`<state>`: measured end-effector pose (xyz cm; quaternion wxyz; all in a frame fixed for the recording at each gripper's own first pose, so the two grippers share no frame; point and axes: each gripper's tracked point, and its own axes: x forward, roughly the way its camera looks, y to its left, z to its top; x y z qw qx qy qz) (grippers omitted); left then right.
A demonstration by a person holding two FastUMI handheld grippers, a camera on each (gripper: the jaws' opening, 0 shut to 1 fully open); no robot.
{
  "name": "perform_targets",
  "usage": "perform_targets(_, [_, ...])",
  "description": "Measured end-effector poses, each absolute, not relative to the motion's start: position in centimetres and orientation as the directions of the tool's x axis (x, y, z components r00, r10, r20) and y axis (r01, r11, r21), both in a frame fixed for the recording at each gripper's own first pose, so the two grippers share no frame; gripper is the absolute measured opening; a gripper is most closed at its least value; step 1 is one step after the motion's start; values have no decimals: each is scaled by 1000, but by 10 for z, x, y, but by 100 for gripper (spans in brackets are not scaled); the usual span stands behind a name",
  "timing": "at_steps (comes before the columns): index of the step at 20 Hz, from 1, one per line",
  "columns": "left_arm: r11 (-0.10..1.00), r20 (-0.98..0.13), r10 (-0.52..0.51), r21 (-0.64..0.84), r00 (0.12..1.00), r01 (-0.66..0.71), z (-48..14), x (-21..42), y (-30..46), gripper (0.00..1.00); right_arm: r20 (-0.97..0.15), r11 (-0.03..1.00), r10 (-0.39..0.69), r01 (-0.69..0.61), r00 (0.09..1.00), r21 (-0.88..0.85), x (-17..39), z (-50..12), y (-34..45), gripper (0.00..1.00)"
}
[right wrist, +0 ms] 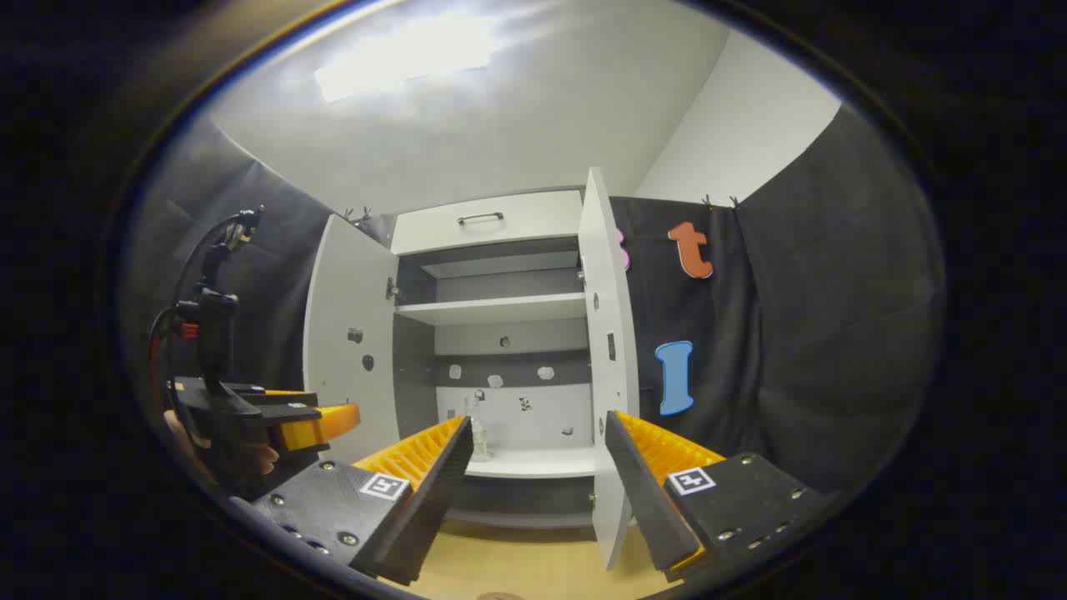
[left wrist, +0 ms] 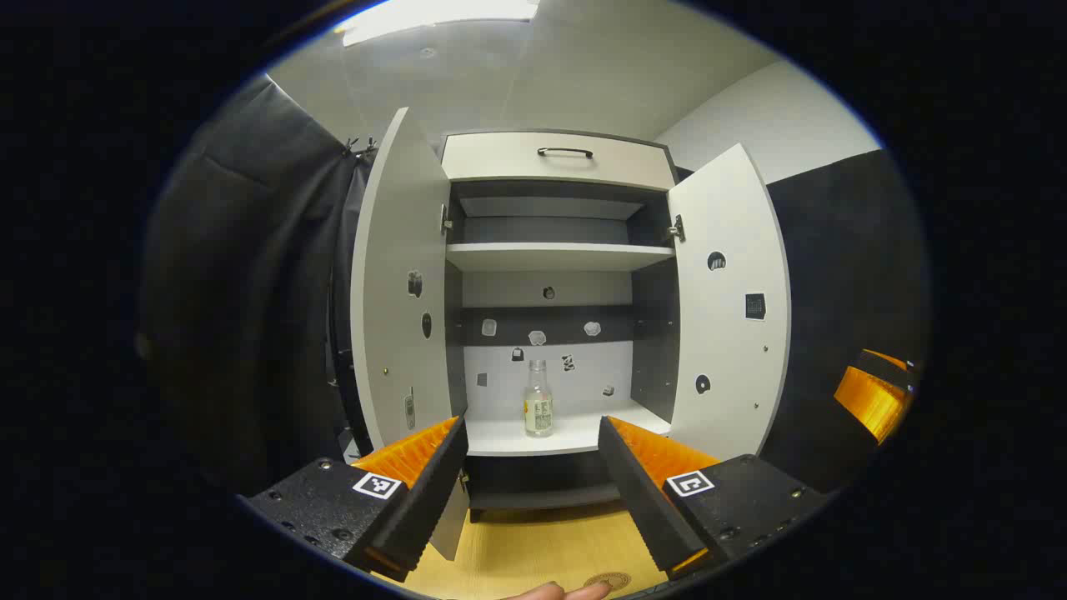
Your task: Grasp the bottle in the cabinet with the left hand and place it on the coaster, then close the right door with the right hand and the left door with the left hand.
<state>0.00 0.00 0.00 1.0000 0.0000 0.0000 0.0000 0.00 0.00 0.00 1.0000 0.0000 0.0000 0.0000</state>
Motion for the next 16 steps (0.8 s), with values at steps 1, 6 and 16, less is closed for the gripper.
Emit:
perform_targets(1, [1000, -4, -2, -2, 1000, 2, -2, 2, 0, 99, -4, 1000, -2, 2, 1000, -2, 2, -1, 0, 93])
perform_targets(6, [1000, -17, -3, -7, 1000, 3, -9, 18, 6, 99, -32, 1000, -6, 6, 999, -1, 19, -11, 1, 97])
perform_targets(16, [1000, -45, 9, -24, 999, -10, -32, 79, 26, 99, -62, 1000, -10, 9, 998, -13, 74, -34, 6, 94])
